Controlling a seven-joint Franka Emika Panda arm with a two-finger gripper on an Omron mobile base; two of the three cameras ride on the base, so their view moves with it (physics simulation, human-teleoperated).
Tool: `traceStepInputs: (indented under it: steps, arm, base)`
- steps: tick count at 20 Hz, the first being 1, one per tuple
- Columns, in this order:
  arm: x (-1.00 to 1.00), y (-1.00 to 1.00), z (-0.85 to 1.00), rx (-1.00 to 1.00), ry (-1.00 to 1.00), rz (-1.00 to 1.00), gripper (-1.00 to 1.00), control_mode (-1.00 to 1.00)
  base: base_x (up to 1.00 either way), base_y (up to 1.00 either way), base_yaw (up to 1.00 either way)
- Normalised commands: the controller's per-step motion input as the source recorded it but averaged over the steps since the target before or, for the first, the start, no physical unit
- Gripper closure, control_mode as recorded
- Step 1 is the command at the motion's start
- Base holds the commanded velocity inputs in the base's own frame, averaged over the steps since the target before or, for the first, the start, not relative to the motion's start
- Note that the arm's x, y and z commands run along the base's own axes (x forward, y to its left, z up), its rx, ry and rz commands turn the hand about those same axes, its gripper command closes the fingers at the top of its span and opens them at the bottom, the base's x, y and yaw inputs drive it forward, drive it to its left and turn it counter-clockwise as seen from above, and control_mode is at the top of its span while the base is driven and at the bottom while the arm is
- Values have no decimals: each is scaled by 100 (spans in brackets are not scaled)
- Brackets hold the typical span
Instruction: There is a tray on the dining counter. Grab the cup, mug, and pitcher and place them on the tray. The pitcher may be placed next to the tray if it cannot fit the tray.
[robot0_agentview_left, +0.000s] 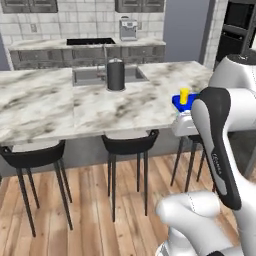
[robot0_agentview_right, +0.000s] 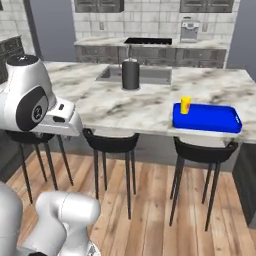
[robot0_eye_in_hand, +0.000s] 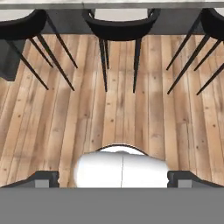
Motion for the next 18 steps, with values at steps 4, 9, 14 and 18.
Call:
traceStepInputs:
  steps: [4, 9, 14, 18]
  arm:
    - [0, 0, 0, 0, 0, 0, -100, 100]
    - [0, 0, 0, 0, 0, 0, -100, 100]
    - [0, 0, 0, 0, 0, 0, -100, 100]
    - [0, 0, 0, 0, 0, 0, -100, 100]
  base:
    - [0, 100, 0]
    - [0, 100, 0]
    - [0, 100, 0]
    - [0, 100, 0]
